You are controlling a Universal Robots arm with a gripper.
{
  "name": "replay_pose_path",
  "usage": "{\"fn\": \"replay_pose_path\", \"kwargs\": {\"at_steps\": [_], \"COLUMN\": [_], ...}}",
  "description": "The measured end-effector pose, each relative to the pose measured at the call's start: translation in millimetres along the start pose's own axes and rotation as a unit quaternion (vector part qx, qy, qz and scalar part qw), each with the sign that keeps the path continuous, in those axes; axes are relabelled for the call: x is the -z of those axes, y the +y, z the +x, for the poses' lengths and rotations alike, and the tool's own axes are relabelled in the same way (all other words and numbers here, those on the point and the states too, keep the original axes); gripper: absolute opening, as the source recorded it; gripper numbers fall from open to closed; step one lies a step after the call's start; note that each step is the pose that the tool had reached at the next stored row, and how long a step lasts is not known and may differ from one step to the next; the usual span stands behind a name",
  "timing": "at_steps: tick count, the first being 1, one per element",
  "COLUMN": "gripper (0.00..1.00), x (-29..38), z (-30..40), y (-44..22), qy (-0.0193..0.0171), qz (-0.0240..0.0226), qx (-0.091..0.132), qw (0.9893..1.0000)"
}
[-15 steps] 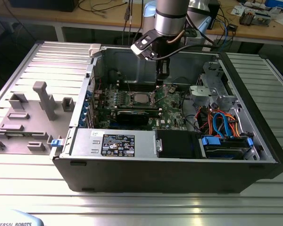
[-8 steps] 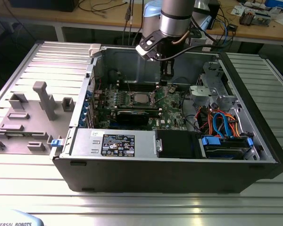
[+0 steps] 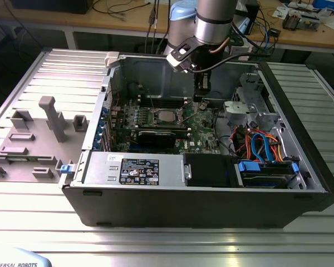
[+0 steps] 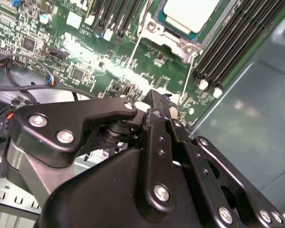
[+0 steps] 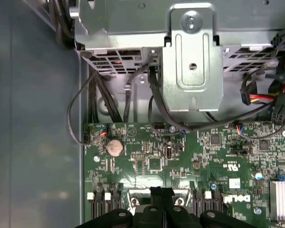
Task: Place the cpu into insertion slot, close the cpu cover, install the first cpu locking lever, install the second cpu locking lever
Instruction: 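Close the cpu cover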
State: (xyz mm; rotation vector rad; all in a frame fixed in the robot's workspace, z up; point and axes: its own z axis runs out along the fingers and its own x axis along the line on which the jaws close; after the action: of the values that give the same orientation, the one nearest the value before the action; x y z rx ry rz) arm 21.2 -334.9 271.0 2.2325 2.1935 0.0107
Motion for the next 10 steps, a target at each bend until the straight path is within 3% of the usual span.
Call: {"fn": "replay_pose_path", "kwargs": {"at_steps": [5, 10], "gripper": [0.11, 0.11], "x": [-0.6, -0.6], "z": [0.2, 0.2], "y": [10.1, 11.3], "qy": [-0.0001, -0.0001], "qz": [0.0002, 0.0002], "qx": [0.000, 0.000], "qw": [1.0000, 1.0000]}}
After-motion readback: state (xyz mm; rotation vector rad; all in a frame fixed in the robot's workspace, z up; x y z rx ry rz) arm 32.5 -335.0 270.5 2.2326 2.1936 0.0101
